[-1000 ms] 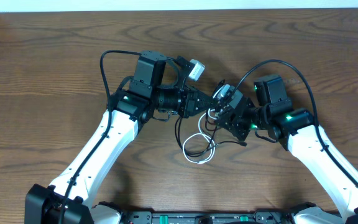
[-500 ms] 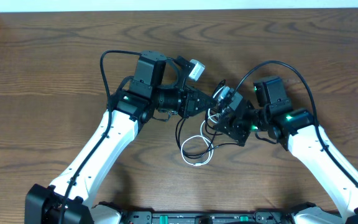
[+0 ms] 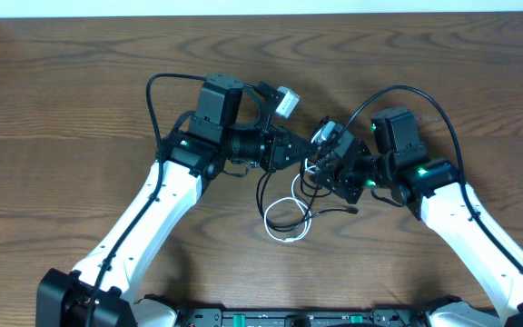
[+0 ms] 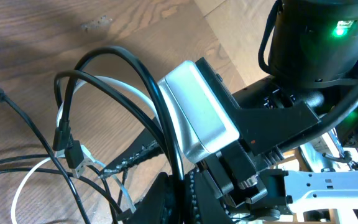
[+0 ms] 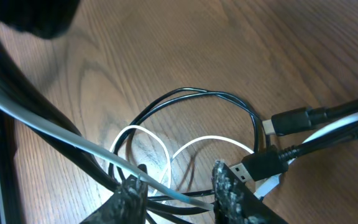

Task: Untangle cables

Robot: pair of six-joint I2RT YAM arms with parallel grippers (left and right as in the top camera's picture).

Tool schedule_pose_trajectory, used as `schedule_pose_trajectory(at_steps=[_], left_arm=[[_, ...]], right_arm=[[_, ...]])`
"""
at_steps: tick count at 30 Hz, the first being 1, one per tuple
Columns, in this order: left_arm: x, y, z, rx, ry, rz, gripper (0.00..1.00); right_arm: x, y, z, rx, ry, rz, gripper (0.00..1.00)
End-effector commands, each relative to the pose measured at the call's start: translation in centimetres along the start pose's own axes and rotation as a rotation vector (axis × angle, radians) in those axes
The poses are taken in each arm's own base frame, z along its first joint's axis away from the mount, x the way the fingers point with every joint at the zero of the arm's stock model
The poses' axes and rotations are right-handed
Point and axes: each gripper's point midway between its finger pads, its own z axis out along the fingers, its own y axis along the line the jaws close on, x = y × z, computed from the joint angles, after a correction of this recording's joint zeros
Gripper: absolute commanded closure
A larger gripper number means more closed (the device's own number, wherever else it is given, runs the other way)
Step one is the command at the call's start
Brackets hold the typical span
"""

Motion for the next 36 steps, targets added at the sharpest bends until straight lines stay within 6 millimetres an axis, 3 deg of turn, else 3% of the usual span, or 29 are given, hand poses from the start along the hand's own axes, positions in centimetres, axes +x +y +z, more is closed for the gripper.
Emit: schedule_pose_trajectory(at_steps=[1, 11, 13, 16, 20, 25, 27, 28, 30, 33, 36], left_arm=[[-0.3, -0.7, -0.1, 0.017, -0.004, 0.002, 0.92], [-0.3, -0.6, -0.1, 0.011, -0.002, -0.001, 0.88], [0.0, 0.7, -0.2, -0.058, 0.000, -0.028, 0.86], [1.3, 4.2, -0.8, -0.262, 0.022, -0.081, 0.84], [3.1, 7.9, -2.3, -0.491, 0.057, -0.144, 0.84], [4.8, 9.1, -3.2, -0.582, 0.108, -0.191, 0.83], [5.6, 9.2, -3.3, -0.588, 0.135, -0.214, 0.63], [6.0, 9.2, -3.4, -0.592, 0.150, -0.227, 0.63], [7.2, 9.6, -3.7, -0.618, 0.190, -0.260, 0.63], [9.3, 11.0, -5.0, -0.730, 0.262, -0.306, 0.63], [11.4, 12.9, -7.5, -0.913, 0.321, -0.370, 0.63]], right_arm=[[-0.5, 0.4, 0.0, -0.016, -0.011, -0.017, 0.75], [0.2, 0.6, 0.0, -0.022, 0.018, 0.006, 0.97], [0.8, 0.6, 0.0, -0.015, 0.042, 0.021, 0.99], [2.0, 0.2, -0.1, 0.014, 0.092, 0.048, 0.99], [3.4, -1.8, -0.4, 0.148, 0.157, 0.170, 0.99], [3.9, -2.9, -0.7, 0.226, 0.169, 0.259, 0.99], [3.9, -2.9, -0.7, 0.227, 0.166, 0.276, 0.99], [3.8, -2.8, -0.7, 0.221, 0.165, 0.277, 0.99], [3.6, -1.9, -0.5, 0.169, 0.156, 0.283, 0.96], [3.3, -0.1, -0.2, 0.060, 0.144, 0.281, 0.79], [3.5, 0.4, -0.1, 0.044, 0.157, 0.269, 0.72]])
